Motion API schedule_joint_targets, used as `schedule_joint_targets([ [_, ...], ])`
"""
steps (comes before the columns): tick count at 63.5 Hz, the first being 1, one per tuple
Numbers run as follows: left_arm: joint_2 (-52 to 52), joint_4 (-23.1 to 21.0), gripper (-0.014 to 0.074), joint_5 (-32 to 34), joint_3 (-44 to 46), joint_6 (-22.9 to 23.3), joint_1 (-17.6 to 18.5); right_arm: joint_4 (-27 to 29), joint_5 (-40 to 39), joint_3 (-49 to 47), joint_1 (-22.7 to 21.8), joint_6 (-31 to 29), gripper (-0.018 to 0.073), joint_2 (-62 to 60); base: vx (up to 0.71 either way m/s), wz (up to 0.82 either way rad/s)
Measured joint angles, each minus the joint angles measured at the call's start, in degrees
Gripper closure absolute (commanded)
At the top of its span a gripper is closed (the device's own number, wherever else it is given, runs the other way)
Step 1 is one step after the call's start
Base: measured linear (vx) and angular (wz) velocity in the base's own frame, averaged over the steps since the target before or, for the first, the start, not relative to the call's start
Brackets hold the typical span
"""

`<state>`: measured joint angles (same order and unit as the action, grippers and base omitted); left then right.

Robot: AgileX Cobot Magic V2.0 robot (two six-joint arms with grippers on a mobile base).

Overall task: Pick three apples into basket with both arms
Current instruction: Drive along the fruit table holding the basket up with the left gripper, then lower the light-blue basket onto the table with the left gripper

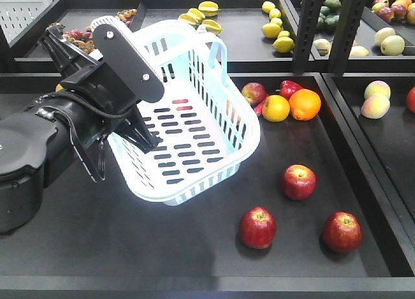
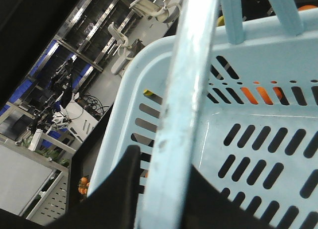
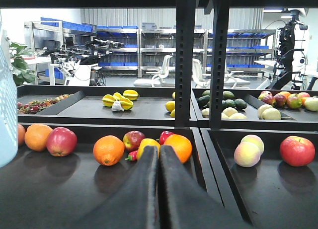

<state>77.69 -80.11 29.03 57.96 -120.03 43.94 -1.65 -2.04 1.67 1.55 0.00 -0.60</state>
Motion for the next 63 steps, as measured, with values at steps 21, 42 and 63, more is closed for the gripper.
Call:
schedule_joint_targets([
  [21, 0.0, 0.0, 0.0603, -0.1, 0.0, 0.0, 0.0, 0.0, 0.0, 0.0, 0.0, 0.0, 0.0568, 0.0, 0.0, 0.0],
  [42, 0.0, 0.0, 0.0603, -0.1, 0.0, 0.0, 0.0, 0.0, 0.0, 0.0, 0.0, 0.0, 0.0568, 0.0, 0.0, 0.0],
  [63, 0.0, 0.0, 0.0603, -0.2, 0.0, 0.0, 0.0, 0.0, 0.0, 0.0, 0.0, 0.0, 0.0568, 0.0, 0.0, 0.0],
])
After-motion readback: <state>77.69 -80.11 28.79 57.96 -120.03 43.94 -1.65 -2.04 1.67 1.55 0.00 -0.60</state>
